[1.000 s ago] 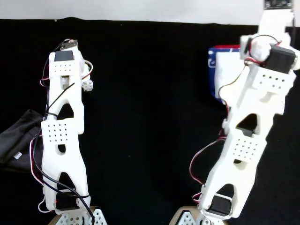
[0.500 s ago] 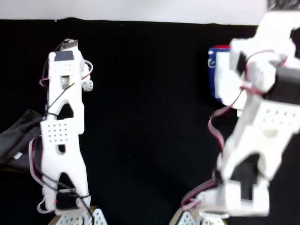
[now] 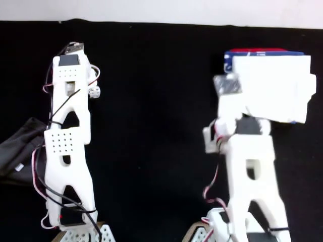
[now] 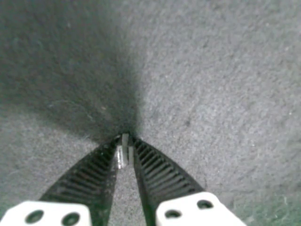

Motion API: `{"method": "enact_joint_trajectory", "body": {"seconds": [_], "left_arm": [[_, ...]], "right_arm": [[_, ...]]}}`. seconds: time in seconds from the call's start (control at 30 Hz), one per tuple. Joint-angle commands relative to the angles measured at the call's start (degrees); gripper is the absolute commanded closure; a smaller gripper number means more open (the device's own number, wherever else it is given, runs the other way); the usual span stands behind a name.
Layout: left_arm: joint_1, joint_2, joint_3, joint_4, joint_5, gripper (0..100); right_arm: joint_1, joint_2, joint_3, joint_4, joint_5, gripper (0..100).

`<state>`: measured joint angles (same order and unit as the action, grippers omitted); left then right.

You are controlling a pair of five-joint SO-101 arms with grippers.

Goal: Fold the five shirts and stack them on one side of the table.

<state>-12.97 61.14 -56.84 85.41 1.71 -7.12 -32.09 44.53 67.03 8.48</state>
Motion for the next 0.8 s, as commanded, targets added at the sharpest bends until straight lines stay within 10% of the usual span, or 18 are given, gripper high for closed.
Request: {"method": "enact_joint_trajectory", "body": {"seconds": [0.0, 0.33, 0.77], "left_arm": [[-1.1, -2.5, -2.5, 6.6, 0.0, 98], [-18.1, -20.6, -3.2, 16.4, -0.2, 98], [-35.1, -39.7, 27.5, 16.3, -20.8, 78]], "right_arm": [[-0.7, -2.9, 12.9, -13.8, 2.5, 97.2], [-0.8, 6.0, 27.0, -35.4, 4.0, 97.1], [-0.8, 6.3, 26.7, -35.4, 4.5, 97.1]]}}
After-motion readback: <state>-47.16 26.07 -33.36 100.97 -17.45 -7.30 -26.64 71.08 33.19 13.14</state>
